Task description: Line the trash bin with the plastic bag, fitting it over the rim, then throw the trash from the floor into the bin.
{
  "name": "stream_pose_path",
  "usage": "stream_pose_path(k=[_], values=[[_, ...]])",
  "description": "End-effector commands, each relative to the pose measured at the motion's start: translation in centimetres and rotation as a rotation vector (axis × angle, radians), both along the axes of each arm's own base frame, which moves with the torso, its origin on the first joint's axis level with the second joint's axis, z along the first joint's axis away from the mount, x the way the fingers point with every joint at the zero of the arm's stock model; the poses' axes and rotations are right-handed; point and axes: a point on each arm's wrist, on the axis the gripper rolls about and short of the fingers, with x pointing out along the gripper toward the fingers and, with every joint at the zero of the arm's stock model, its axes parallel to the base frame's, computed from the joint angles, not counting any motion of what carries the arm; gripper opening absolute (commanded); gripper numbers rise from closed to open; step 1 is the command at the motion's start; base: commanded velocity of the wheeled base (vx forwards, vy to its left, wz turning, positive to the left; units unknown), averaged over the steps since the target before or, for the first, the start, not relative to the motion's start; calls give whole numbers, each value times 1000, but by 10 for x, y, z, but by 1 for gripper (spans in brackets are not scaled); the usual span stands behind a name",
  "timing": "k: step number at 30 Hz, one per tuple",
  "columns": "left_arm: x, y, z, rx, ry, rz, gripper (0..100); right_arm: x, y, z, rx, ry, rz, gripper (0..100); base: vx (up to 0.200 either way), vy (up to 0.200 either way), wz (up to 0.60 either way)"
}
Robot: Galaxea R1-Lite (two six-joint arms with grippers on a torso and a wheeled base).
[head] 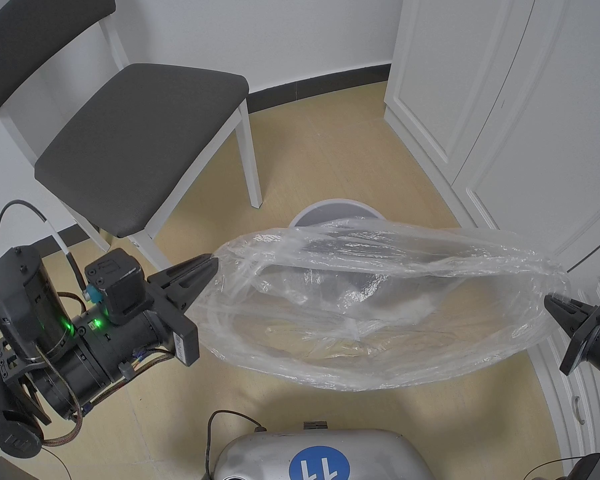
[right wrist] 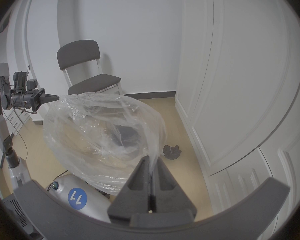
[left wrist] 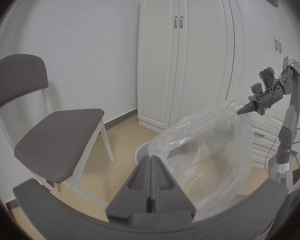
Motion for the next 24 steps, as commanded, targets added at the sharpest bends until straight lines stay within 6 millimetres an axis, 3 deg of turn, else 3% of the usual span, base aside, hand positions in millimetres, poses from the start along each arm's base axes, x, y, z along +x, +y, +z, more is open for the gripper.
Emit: stream_pose_path(k=[1, 24], values=[[2, 5, 3, -9, -10, 25, 0, -1, -1, 0, 1, -6, -4, 0, 0, 0, 0], [8, 13, 7, -15, -24, 46, 0, 1, -15, -3, -74, -16, -105, 0, 0, 0, 0]])
